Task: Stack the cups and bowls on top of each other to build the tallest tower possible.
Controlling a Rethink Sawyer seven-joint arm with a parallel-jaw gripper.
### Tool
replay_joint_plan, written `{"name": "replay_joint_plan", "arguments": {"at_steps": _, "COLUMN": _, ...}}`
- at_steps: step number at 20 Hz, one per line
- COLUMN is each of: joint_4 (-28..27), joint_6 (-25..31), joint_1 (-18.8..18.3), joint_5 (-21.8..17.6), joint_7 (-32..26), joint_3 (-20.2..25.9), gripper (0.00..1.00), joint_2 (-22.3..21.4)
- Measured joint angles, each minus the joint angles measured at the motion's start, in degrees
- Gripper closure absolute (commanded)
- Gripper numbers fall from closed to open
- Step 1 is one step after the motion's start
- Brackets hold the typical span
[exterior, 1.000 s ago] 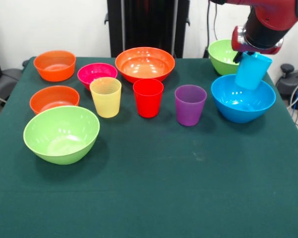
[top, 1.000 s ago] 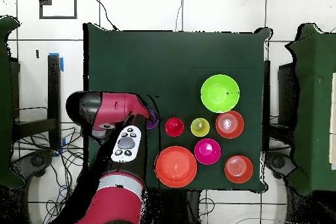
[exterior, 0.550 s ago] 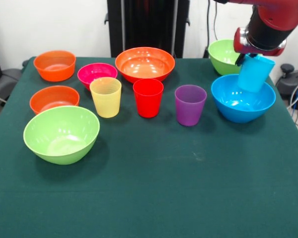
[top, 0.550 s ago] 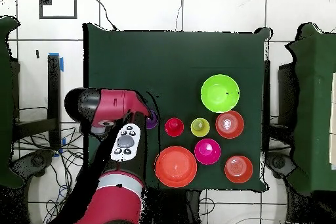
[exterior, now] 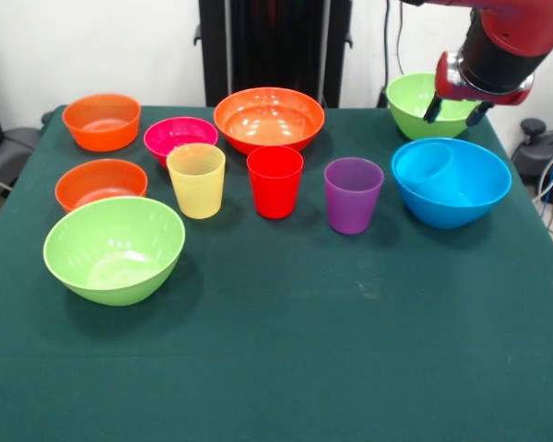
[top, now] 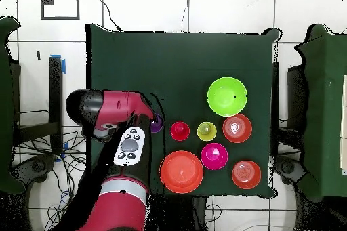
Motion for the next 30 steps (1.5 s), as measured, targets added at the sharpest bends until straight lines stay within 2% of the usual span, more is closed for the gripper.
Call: {"name": "replay_joint_plan", "arguments": {"at_steps": 30, "joint_4": -1.8, "joint_6": 0.0, "joint_1": 0.0, "joint_5": 0.0, "joint_7": 0.0, "joint_3": -1.2, "gripper": 0.00, "joint_2": 0.2}}
